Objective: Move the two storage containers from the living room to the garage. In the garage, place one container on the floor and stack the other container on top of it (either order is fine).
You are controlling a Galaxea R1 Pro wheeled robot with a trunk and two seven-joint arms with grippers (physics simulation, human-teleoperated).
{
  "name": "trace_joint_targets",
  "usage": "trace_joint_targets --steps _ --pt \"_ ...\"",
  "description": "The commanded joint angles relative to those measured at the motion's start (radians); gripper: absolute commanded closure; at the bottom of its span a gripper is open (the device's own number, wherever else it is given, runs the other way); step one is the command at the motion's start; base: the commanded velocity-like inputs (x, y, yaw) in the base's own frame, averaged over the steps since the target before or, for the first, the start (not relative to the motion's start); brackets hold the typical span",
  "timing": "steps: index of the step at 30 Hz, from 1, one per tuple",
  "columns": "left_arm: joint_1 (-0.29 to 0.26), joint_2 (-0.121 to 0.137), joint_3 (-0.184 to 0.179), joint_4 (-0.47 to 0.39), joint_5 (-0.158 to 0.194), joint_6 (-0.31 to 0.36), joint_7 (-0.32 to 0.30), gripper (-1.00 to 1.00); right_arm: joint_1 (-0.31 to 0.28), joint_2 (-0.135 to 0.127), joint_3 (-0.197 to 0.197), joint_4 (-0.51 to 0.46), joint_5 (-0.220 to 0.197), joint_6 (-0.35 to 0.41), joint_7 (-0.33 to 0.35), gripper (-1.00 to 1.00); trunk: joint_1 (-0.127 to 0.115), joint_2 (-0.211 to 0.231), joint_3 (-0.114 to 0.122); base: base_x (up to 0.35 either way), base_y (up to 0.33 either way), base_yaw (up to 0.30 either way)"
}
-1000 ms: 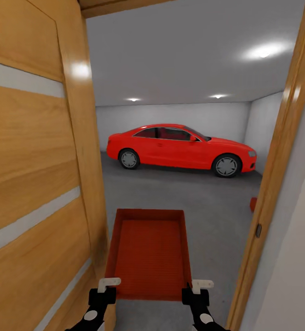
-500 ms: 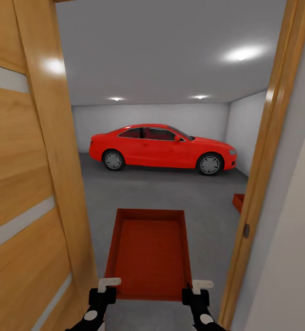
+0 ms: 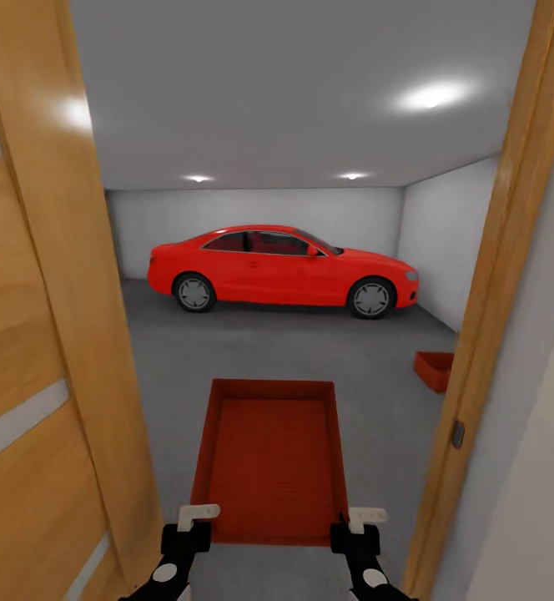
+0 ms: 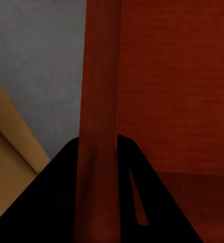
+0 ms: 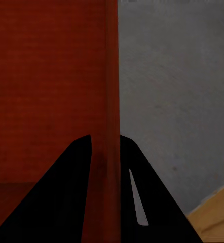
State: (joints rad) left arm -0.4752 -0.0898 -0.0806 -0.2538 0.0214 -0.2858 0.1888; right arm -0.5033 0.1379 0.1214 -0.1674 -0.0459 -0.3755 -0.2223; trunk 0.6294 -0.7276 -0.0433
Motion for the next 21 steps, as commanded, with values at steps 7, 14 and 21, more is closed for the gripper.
trace_joint_targets --steps 7,14,21 --pt "0.000 0.001 0.005 0.002 -0.002 -0.002 0.009 1.00 -0.001 0.000 -0.025 -0.050 0.017 -0.028 0.015 1.00 0.001 -0.001 -0.002 0.302 0.128 -0.105" --pt "0.000 0.001 0.004 0.002 -0.006 -0.003 0.009 1.00 -0.001 0.000 -0.025 -0.050 0.017 -0.028 0.015 1.00 0.001 -0.001 -0.002 0.074 0.020 -0.178" --pt "0.000 0.001 0.005 0.002 -0.006 -0.003 0.009 1.00 -0.001 0.000 -0.025 -0.050 0.017 -0.028 0.015 1.00 0.001 -0.001 -0.002 0.003 0.001 -0.088"
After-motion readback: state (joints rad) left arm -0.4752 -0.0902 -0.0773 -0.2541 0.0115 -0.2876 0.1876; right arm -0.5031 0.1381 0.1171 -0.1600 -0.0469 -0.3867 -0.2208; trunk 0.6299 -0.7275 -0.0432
